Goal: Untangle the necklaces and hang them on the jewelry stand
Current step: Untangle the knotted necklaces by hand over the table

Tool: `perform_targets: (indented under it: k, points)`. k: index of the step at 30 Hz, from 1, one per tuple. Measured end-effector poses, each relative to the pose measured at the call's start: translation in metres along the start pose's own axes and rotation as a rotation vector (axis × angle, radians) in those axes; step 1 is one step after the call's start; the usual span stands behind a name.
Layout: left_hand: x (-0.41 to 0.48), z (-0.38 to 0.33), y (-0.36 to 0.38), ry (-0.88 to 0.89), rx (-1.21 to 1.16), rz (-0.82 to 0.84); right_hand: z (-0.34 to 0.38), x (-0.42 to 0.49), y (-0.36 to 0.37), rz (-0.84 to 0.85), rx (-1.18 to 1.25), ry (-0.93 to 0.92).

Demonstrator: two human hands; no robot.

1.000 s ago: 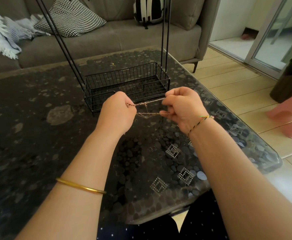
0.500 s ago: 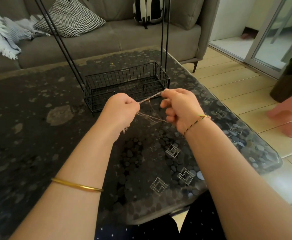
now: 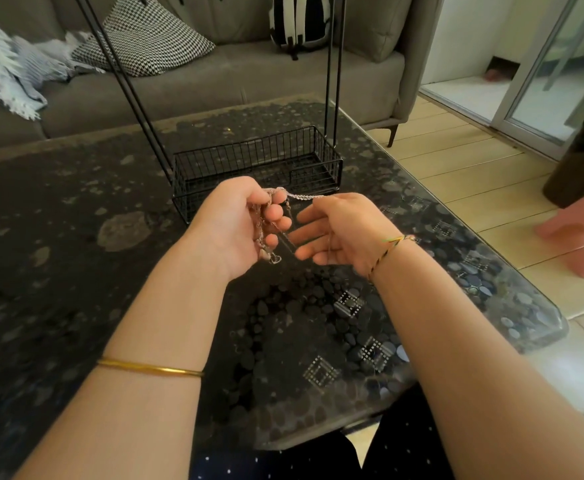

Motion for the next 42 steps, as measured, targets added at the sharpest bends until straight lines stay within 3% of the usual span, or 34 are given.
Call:
perform_targets:
  k: [5,11,22,29,42]
  points:
    - [0.001,0.000,0.000,-0.001,0.031,0.015,-0.001,-0.002,0.007,0.089,0.052,0.016]
    - [0.000,0.000,0.000,0.001,0.133,-0.004,-0.003,-0.001,0.003,0.080,0.088,0.040]
    - [0.001,-0.006,-0.004,0.043,0.276,-0.046,0.003,0.000,-0.011,-0.060,0.069,-0.036]
    - [-0.004,-0.021,-0.008,0.074,0.407,-0.269,0.016,-0.001,-0.022,-0.222,-0.102,-0.166]
    - [-0.004,-0.021,-0.009,0.136,0.441,-0.248,0.035,-0.008,-0.031,-0.377,-0.211,-0.421]
Point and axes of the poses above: each hand's wrist, its own x-axis towards the middle knuckle, its own y-axis out of the palm, z = x × y, the point moved 10 cm from there along x, towards the middle knuckle, and after that the axes turned 10 degrees about -x, right-handed, at the moved point
